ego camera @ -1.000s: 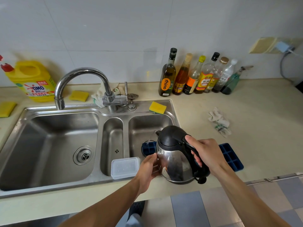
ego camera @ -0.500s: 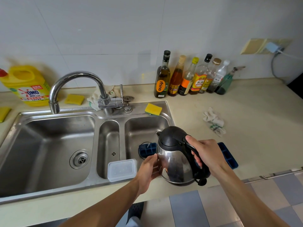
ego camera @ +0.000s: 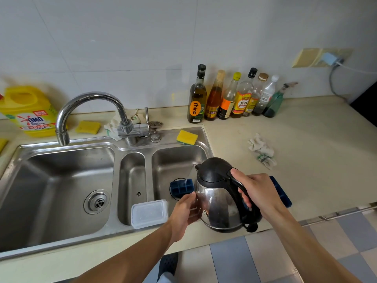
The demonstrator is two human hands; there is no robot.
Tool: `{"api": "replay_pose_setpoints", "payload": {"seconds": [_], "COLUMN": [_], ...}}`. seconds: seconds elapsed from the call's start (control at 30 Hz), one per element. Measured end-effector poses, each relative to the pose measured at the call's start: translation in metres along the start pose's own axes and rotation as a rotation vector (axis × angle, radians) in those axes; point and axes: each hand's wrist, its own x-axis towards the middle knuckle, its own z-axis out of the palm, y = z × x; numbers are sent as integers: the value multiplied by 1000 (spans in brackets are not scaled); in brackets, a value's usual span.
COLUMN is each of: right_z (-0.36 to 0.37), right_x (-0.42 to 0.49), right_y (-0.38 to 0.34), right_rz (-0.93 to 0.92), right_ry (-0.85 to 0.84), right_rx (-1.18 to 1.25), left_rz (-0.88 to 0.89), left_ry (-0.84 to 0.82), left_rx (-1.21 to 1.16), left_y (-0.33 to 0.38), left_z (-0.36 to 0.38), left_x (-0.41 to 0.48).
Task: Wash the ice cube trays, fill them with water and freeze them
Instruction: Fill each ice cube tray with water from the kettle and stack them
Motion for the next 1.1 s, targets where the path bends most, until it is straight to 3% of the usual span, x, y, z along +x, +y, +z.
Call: {"api": "replay_pose_setpoints", "payload": {"seconds": [1.1], "right_z": [-7], "right_x": [-14], "right_y": [4], "right_rz": [-3], "right_ry": [33], "right_rx": [4], "left_rz": [0], "left_ry": [-38], "left_rx": [22], "left_y": [-8], "left_z": [1], "left_x": [-4]}}
